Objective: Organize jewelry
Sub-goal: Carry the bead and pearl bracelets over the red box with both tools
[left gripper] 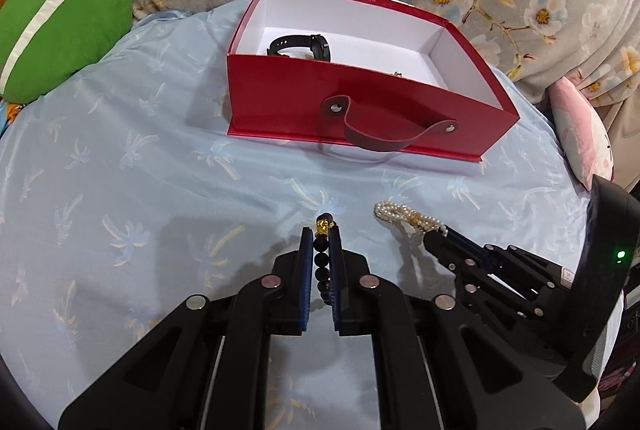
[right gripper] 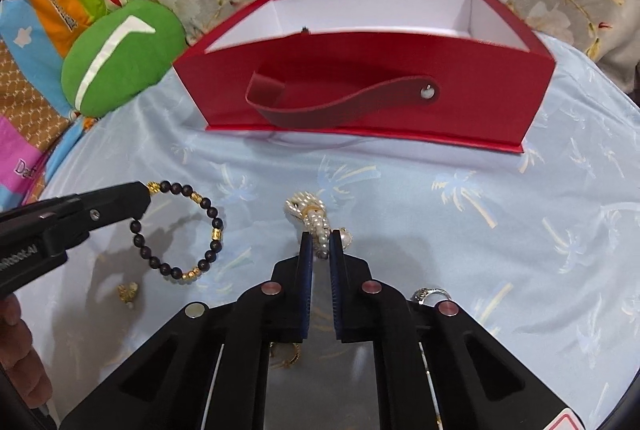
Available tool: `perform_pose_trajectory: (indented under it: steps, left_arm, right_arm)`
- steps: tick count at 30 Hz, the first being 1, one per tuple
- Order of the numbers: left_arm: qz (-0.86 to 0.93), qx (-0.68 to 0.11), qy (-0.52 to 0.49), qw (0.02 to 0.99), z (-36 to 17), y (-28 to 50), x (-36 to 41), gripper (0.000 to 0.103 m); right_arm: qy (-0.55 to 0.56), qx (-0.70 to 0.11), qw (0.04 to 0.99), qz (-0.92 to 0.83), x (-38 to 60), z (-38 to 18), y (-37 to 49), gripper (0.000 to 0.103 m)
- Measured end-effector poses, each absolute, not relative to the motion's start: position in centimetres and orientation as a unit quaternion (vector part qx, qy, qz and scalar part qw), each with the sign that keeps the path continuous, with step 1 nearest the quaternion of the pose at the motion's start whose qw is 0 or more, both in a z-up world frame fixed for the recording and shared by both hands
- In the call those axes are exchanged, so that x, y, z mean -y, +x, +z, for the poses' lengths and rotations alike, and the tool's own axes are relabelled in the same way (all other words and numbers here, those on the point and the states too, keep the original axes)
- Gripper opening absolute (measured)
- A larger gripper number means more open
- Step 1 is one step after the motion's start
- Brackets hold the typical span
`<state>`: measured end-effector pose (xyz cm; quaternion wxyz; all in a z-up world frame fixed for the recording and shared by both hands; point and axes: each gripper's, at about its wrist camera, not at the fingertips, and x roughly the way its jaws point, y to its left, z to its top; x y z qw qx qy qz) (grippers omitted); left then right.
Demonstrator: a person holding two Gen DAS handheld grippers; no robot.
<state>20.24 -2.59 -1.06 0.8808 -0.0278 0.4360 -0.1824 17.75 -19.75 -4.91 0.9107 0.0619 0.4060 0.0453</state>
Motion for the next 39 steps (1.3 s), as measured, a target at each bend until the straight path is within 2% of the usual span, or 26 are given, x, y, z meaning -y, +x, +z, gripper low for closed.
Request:
perform_pose_trajectory:
  steps: [21,39]
  left_arm:
    - [-0.199,-0.367,-0.004,0.909,7.1,16.2,3.8,0.007]
    - [-0.174,-0.361,0.015,0.916,11.0,21.1,4.6,0.007]
  right_arm:
    - [0.085,-0.294,0.951,0.038,22.1,5.8,12.4,0.004]
    - [0.086,-0.267,0.959,0.039,23.9,11.4,16.6,0.004]
